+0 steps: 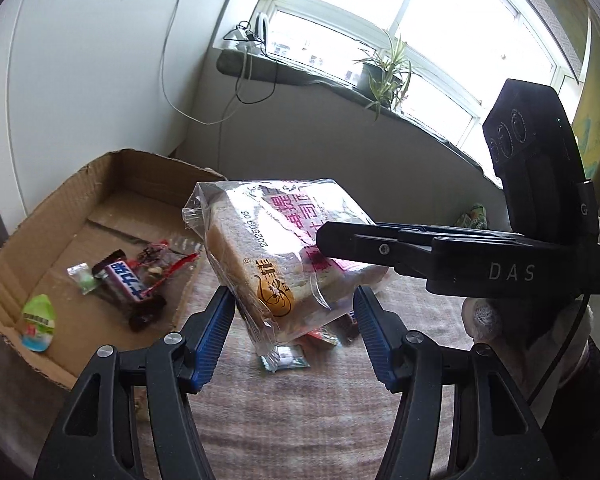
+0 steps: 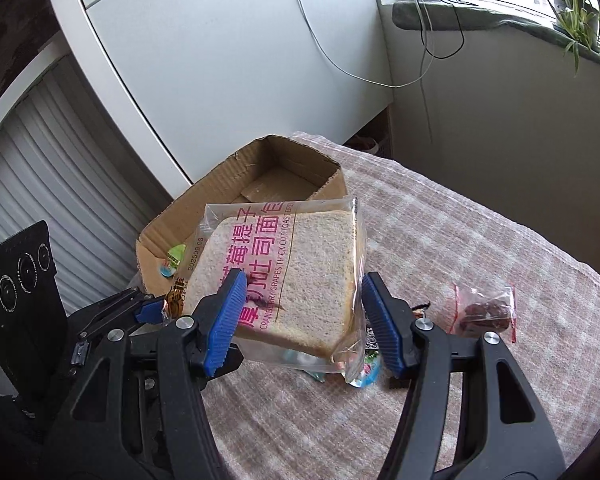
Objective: Organize snacks
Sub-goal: 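Carry the bread loaf over the cardboard box and lower it inside, then open the right gripper and move it back toward the Snickers bar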
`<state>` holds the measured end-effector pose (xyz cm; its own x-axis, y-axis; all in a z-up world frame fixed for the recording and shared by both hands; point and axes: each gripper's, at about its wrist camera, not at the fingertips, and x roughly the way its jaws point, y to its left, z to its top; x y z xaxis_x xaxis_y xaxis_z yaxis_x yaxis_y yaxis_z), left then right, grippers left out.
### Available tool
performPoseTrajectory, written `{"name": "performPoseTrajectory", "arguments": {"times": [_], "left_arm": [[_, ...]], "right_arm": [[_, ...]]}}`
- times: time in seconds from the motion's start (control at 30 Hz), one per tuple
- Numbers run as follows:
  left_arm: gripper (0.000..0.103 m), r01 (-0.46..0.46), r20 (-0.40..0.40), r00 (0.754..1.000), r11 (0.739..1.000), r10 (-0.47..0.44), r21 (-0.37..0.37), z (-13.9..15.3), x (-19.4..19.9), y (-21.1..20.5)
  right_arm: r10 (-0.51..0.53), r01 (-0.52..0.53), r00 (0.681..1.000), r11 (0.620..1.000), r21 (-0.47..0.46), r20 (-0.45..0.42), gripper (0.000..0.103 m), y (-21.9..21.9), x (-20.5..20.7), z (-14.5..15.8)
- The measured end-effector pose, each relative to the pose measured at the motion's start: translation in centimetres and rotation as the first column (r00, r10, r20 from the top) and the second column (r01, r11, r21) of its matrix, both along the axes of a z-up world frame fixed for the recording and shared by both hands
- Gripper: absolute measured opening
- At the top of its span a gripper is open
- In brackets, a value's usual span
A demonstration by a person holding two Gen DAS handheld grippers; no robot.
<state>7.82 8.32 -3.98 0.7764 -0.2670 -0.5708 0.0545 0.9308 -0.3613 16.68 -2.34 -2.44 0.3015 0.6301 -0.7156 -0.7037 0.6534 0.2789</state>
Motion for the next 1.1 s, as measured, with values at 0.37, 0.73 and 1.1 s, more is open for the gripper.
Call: {"name": "performPoseTrajectory", "arguments": {"times": [0.37,0.73,1.1], "left_arm": [[0.06,-0.113,-0.007,0.994,0.993,0.113,0.012,-0.8,-1.9,5.1],[0.06,-0.192,-0.03,0.981,0.981,0.192,0.018,-1.8,-2.4,8.9],[0.057,-0.235,-0.05,0.97,0.971,0.237,0.053,-2.5,-3.0,10.8]], "right_arm": [[0.092,-0.092,0.996,0.996,-0.006,-0.018,0.063,7.0,-0.6,-1.0],[0.159,-0.16,0.987,0.987,-0.034,-0.04,0.063,11.8,-1.0,-2.5],[0.178,-0.181,0.983,0.982,-0.062,-0.04,0.063,14.1,-0.8,-3.4]]}}
